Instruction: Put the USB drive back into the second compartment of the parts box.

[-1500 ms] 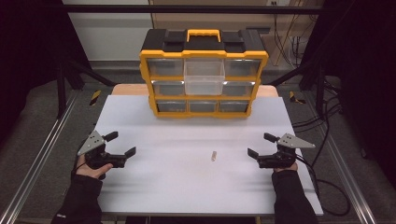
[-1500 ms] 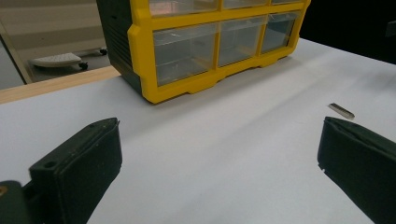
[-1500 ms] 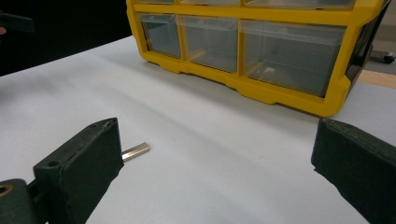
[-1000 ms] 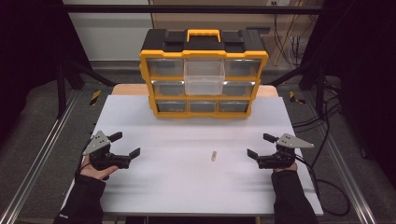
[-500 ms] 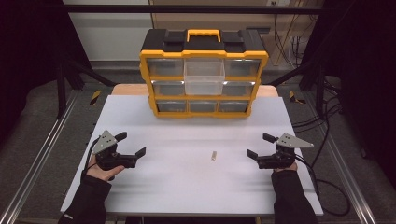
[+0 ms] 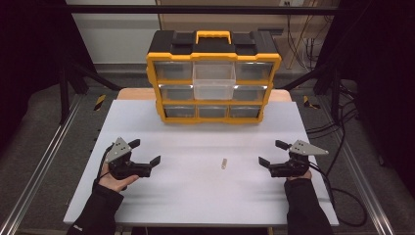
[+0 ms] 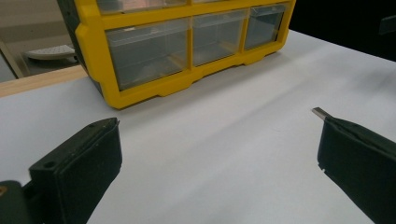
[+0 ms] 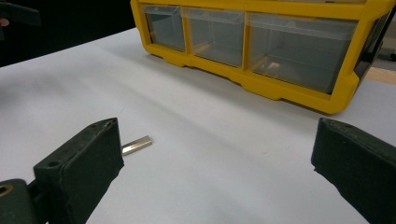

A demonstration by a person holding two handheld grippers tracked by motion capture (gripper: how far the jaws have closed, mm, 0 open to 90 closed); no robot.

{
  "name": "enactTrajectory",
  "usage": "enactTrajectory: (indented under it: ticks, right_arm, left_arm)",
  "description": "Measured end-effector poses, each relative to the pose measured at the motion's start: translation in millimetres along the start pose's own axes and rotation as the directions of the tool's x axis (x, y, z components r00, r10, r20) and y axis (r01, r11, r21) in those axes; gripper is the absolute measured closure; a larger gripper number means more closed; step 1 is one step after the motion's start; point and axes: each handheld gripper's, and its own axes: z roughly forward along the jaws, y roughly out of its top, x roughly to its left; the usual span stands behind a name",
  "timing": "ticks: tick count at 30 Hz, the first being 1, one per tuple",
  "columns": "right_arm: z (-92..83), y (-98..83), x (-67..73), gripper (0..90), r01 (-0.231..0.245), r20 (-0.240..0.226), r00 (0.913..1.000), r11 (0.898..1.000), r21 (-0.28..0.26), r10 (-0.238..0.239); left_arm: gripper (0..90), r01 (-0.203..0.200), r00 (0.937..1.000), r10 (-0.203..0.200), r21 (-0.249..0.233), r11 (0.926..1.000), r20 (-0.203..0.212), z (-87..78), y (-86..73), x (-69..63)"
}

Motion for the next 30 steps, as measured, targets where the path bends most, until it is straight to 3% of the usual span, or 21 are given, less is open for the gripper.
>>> enactTrajectory:
  ticks: [14, 30]
  right_arm:
    - [-0.1, 0.2, 0.3, 2.3, 0.002, -0.001, 1.0, 1.0, 0.0, -0.002]
    - [-0.4, 0.2, 0.2, 2.3, 0.003, 0.001, 1.0, 1.0, 0.003, -0.003]
  left_arm:
    - [0.0, 0.004, 1.0, -0.004, 0.015, 0.9999, 0.006, 10.7, 1.2, -14.7]
    - [0.0, -0.02, 0.999, 0.018, 0.052, 0.9984, 0.041, 24.9, 6.7, -32.7]
